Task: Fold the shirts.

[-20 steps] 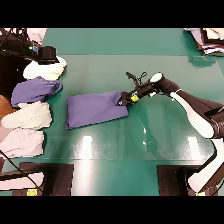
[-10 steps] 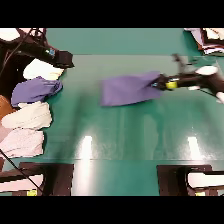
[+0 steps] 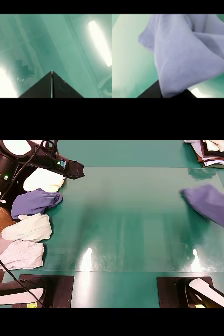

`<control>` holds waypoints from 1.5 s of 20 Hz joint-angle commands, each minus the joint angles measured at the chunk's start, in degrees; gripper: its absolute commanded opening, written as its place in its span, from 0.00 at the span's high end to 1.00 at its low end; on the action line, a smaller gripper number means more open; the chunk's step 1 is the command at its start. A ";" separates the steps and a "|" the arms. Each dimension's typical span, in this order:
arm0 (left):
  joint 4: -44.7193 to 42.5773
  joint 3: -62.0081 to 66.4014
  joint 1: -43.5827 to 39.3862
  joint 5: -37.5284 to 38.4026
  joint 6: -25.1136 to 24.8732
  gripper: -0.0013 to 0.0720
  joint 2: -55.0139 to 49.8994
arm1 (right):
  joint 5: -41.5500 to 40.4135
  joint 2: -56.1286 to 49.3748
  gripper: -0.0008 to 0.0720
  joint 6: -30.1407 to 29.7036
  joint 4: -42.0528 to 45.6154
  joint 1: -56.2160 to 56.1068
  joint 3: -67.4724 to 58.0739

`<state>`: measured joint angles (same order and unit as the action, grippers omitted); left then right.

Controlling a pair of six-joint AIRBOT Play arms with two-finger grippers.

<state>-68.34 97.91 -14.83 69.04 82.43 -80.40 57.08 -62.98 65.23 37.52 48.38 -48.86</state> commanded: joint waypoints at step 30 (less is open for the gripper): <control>0.00 0.00 -0.26 -1.11 0.07 0.95 -0.17 | 24.61 -6.99 0.97 5.01 6.03 -41.64 -22.69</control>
<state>-68.31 97.91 -15.07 68.12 82.50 -80.53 83.05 -70.04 70.37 43.66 16.88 -71.48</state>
